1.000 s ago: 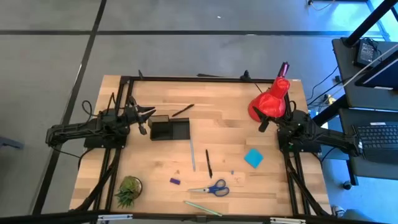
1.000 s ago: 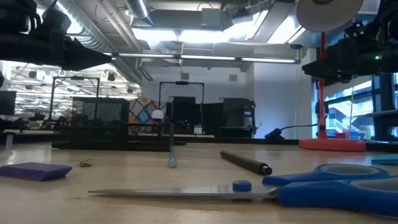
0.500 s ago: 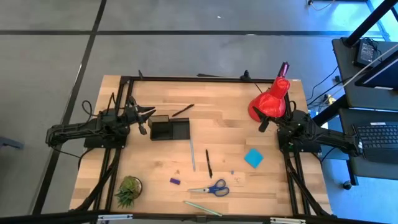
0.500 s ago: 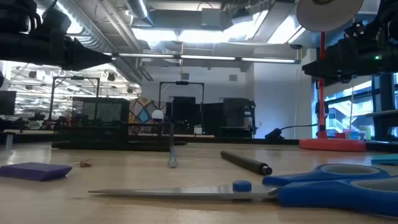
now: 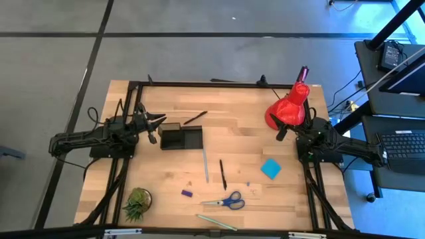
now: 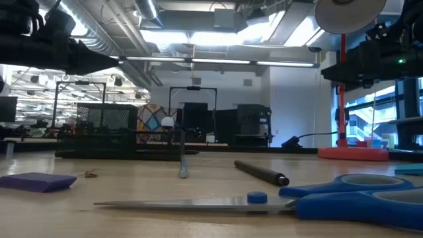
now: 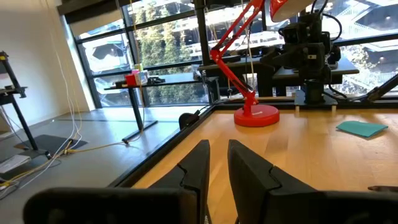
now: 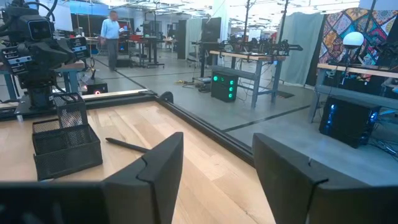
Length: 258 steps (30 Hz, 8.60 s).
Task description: Pick and place office supplies into organizer
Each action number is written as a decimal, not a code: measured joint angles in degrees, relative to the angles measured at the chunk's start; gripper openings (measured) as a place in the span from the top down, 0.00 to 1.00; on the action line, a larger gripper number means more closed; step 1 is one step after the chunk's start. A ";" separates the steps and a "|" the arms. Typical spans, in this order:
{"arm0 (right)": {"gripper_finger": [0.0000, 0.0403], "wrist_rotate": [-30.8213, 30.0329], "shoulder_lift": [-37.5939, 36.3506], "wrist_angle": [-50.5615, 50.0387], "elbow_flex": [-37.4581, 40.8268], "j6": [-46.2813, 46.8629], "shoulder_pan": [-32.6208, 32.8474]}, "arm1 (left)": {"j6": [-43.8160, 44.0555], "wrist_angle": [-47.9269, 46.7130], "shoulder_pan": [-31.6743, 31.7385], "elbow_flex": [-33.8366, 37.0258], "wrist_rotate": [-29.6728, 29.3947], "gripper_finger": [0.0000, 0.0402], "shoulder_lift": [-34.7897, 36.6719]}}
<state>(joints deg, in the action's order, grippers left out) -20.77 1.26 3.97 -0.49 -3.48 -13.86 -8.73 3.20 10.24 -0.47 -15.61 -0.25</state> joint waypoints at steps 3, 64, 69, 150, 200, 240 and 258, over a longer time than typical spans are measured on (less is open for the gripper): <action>0.52 0.01 0.02 0.02 0.00 0.01 0.00 | 0.01 0.00 0.00 0.00 0.01 0.87 0.00; 0.52 0.01 0.01 0.01 -0.02 0.01 0.00 | 0.00 0.00 -0.02 0.00 0.02 0.87 0.02; 0.52 0.01 0.00 0.02 0.00 -0.01 0.01 | 0.00 0.00 0.00 0.00 -0.19 0.87 0.02; 0.52 23.42 0.09 -1.16 0.00 8.82 0.03 | 4.69 -0.81 0.00 0.00 5.69 0.61 0.00; 0.52 18.84 0.09 1.38 0.00 7.78 0.03 | 7.96 -33.02 7.24 -60.63 -0.17 0.68 -67.90; 0.52 18.85 0.11 0.42 0.00 8.78 0.03 | 5.86 -39.07 17.14 -78.51 13.70 0.68 -116.92; 0.52 18.79 0.11 0.44 0.00 7.23 0.03 | 3.71 -39.08 16.43 -78.66 11.62 0.82 -118.53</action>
<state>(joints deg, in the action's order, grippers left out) -1.98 1.37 4.40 -0.49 3.75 -13.82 -5.02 -35.88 26.67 -79.13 -3.99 -118.78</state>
